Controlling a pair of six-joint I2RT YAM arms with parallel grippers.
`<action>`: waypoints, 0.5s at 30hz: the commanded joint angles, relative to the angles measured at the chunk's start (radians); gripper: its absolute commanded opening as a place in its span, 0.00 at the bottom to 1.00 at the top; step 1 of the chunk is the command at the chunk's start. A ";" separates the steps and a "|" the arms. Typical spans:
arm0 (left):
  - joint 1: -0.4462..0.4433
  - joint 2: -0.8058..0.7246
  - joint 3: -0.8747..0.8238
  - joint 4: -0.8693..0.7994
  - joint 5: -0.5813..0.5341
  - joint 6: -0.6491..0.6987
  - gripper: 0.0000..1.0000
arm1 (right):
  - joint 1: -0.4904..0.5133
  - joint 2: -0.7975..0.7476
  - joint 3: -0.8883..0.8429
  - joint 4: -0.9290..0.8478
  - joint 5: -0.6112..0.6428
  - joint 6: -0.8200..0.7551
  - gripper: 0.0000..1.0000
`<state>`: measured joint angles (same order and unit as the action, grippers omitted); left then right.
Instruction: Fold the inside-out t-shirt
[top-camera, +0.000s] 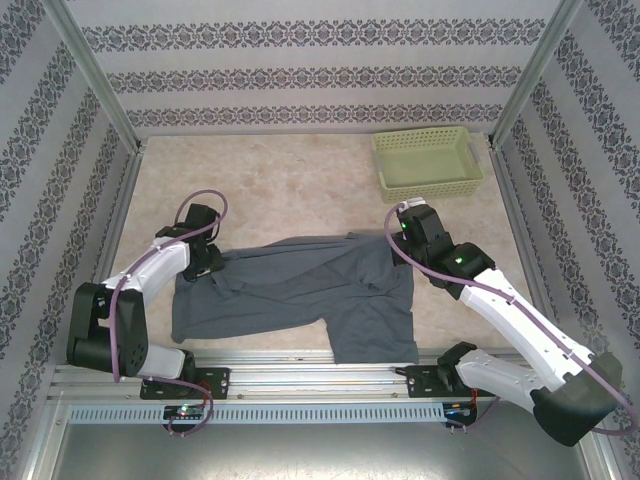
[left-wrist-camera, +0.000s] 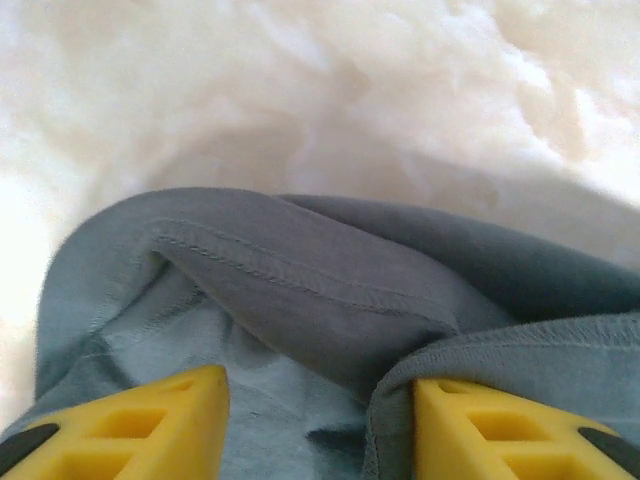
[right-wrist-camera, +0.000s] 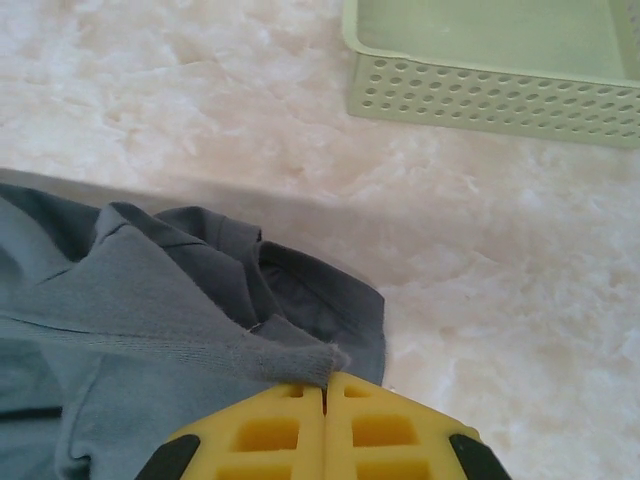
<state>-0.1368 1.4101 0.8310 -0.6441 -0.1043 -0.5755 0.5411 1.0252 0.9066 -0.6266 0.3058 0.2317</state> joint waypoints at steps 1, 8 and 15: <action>-0.079 0.007 0.057 -0.051 -0.075 0.019 0.49 | 0.013 -0.003 -0.008 0.030 -0.008 -0.004 0.00; -0.087 0.046 0.067 -0.052 -0.106 0.020 0.24 | 0.013 0.007 -0.006 0.024 0.014 -0.002 0.00; -0.087 0.035 0.080 -0.040 -0.094 0.022 0.07 | -0.003 0.005 -0.003 0.006 0.040 -0.001 0.00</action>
<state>-0.2226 1.4612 0.8795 -0.6586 -0.1780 -0.5606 0.5453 1.0332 0.9066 -0.6174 0.3035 0.2317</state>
